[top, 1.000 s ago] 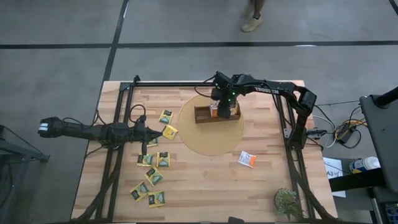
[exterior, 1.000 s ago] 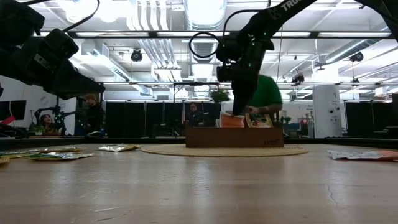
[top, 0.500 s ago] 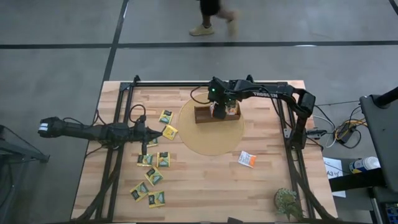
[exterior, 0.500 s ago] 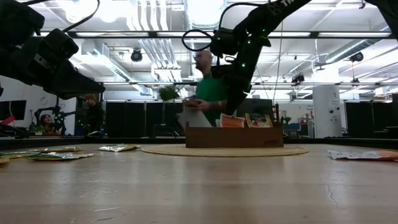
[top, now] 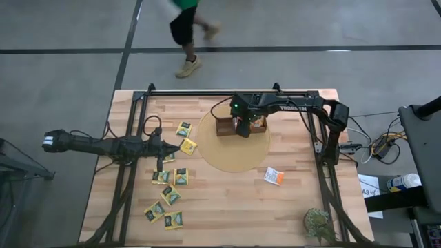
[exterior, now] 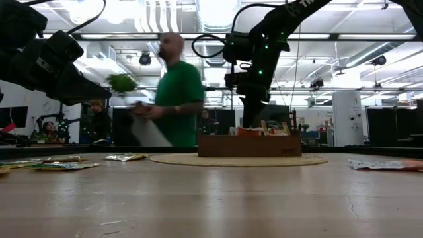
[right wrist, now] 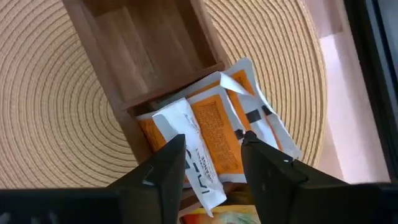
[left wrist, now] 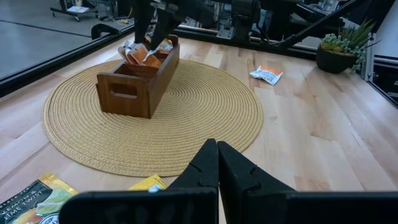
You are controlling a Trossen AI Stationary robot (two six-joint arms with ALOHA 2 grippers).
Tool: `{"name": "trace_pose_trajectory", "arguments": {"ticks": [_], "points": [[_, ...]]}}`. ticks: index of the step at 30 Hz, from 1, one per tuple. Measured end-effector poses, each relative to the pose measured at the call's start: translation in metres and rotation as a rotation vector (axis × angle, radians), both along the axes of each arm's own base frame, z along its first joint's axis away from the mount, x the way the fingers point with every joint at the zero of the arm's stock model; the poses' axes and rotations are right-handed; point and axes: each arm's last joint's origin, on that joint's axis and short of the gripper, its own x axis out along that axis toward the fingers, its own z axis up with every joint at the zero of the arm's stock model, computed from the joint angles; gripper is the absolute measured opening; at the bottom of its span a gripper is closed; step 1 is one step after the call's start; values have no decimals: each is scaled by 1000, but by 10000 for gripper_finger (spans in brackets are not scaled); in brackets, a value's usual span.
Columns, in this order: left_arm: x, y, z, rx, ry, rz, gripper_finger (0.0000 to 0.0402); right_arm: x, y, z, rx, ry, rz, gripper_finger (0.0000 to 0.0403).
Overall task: Pick & Place Tea
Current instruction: Put the white tea bag into the middle section of the wooden organizer
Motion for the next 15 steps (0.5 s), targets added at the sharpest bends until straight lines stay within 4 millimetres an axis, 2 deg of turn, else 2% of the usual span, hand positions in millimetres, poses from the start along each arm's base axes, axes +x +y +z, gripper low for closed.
{"name": "trace_pose_trajectory", "arguments": {"ticks": [6, 15], "points": [[0, 0, 0, 0, 0, 0, 0, 4, -4, 14, -86, -21, -68, 138], [0, 0, 0, 0, 0, 0, 0, 10, 5, 21, 54, -84, -12, 121]]}}
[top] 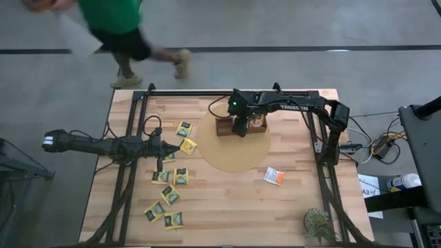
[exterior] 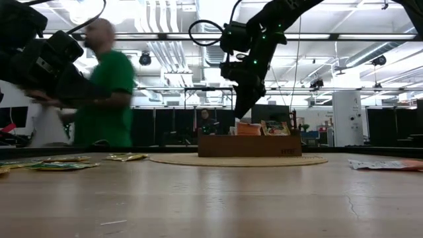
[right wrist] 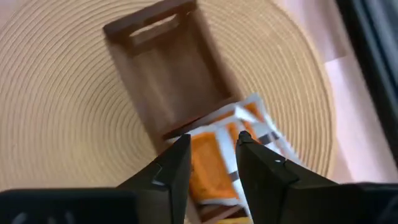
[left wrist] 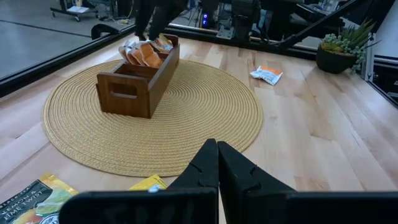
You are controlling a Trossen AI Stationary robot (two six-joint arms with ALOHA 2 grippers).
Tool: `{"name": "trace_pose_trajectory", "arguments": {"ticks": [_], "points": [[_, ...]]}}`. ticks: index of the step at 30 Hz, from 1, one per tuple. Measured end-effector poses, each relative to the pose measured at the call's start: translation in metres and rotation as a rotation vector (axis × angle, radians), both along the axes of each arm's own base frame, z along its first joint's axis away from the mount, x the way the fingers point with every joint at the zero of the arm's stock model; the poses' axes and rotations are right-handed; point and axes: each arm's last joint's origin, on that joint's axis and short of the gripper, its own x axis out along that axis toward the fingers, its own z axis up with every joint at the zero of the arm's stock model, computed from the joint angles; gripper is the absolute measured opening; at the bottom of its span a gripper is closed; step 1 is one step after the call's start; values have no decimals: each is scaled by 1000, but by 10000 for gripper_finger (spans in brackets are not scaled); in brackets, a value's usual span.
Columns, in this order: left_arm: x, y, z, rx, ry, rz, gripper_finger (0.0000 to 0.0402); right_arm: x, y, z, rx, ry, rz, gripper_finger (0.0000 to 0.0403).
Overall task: Pick & Place Tea
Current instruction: Put the white tea bag into the middle section of the wooden organizer
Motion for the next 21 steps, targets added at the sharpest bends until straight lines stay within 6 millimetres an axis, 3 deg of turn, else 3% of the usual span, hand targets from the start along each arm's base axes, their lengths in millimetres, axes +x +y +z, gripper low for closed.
{"name": "trace_pose_trajectory", "arguments": {"ticks": [8, 16, 21], "points": [[0, 0, 0, 0, 1, 0, 0, -3, 23, -4, 69, 94, 26, 112], [0, 0, 0, 0, 0, 0, 0, -6, 46, -7, 157, 162, -130, 97], [0, 0, 0, 0, 0, 0, 0, -2, 66, -7, 164, 162, -117, 88]]}}
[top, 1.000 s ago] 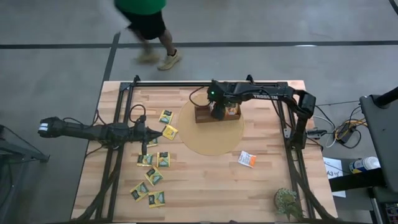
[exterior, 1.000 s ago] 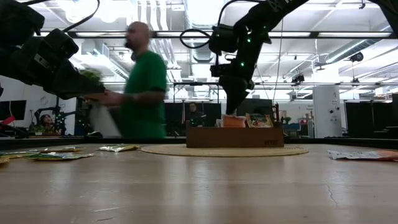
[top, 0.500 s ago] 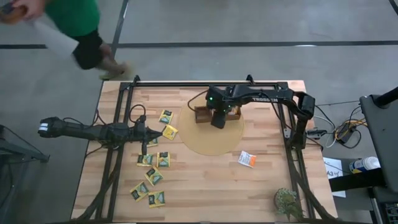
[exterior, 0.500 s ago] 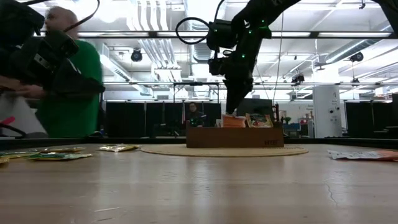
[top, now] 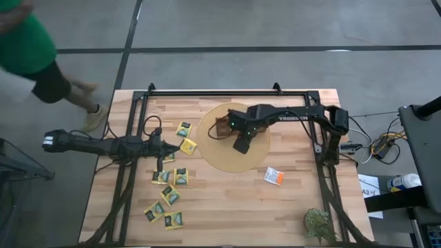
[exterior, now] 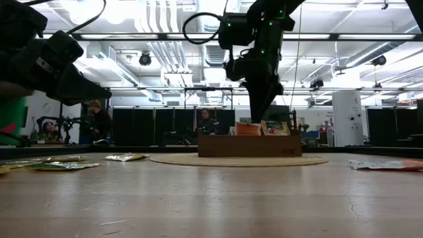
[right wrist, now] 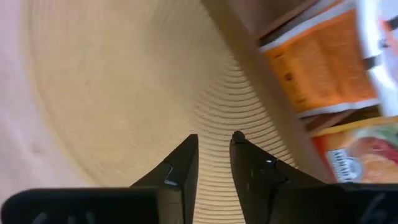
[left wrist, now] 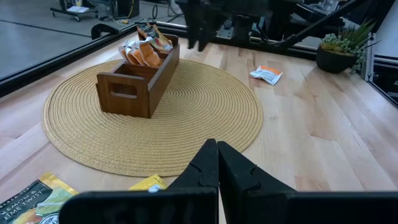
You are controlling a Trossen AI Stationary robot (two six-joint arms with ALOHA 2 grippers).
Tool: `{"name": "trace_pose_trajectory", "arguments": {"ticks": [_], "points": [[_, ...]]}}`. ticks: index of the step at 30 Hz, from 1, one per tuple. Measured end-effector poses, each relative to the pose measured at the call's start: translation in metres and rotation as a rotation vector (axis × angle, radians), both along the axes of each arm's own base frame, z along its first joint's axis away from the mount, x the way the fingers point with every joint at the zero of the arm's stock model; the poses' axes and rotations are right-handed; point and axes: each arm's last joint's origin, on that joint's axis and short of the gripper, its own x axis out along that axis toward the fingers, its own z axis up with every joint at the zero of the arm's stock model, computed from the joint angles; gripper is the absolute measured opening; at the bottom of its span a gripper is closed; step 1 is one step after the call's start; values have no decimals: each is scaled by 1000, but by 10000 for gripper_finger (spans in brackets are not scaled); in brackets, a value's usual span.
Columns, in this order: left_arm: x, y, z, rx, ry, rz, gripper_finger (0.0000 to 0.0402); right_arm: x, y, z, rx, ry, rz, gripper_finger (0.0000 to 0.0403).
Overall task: Pick & Place Tea
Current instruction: Put the white tea bag into the middle section of the wooden organizer
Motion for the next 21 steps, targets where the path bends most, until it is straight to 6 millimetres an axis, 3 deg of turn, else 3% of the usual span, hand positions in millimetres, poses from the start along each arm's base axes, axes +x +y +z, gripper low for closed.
{"name": "trace_pose_trajectory", "arguments": {"ticks": [13, 21], "points": [[0, 0, 0, 0, 0, 0, 0, -6, 59, -2, 27, 118, 62, 68], [0, 0, 0, 0, 0, 0, 0, -8, 98, -2, 31, 130, 89, 87]]}}
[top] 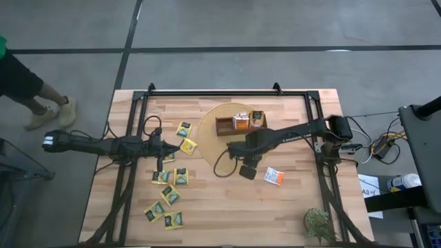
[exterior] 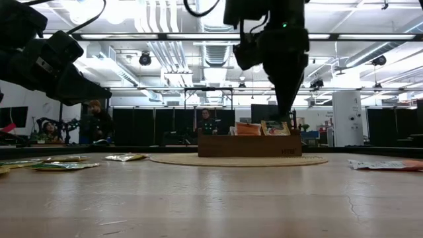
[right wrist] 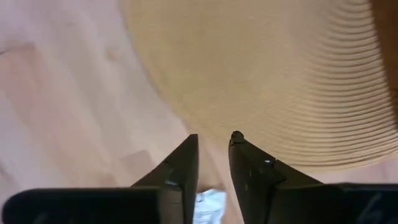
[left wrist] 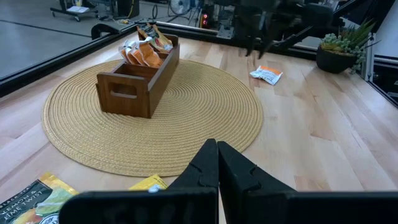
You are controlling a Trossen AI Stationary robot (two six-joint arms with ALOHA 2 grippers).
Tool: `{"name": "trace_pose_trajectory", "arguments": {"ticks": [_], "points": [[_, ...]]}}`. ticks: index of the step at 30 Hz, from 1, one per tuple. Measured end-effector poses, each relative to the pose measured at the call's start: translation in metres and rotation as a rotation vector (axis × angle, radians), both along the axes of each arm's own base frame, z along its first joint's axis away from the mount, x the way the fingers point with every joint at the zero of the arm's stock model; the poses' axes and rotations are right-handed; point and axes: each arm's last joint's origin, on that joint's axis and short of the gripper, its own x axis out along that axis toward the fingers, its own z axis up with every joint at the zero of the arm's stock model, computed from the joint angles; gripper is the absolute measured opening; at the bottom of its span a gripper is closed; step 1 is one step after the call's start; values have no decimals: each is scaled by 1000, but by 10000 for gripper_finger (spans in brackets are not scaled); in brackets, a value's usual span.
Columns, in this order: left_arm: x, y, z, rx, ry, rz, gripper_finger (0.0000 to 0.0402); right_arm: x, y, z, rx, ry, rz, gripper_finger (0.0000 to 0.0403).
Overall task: Pick & Place Tea
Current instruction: Put the white tea bag into the middle section of the wooden organizer
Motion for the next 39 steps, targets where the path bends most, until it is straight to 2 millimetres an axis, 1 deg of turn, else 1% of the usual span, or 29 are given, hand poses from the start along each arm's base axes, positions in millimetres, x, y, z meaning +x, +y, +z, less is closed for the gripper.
{"name": "trace_pose_trajectory", "arguments": {"ticks": [5, 9, 13, 19, 22, 25, 28, 35, 37, 39], "points": [[0, 0, 0, 0, 0, 0, 0, -3, 21, 0, 4, 1, -2, 116], [0, 0, 0, 0, 0, 0, 0, -7, 34, -1, 5, 18, -16, 145], [0, 0, 0, 0, 0, 0, 0, -14, 43, -5, -74, 47, -21, 174], [0, 0, 0, 0, 0, 0, 0, -31, 46, -22, -128, 141, -65, 202], [0, 0, 0, 0, 0, 0, 0, -44, 45, -30, -134, 170, -74, 210], [0, 0, 0, 0, 0, -1, 0, -60, 44, -35, -139, 187, -118, 216], [0, 0, 0, 0, 0, 0, 0, -74, 45, -35, -121, 126, -150, 221], [0, 0, 0, 0, 0, 0, 0, -101, 47, -37, 11, -153, -210, 226], [0, 0, 0, 0, 0, 0, 0, -108, 45, -42, 33, -169, -241, 224], [0, 0, 0, 0, 0, 0, 0, -114, 43, -49, 38, -150, -270, 224]]}}
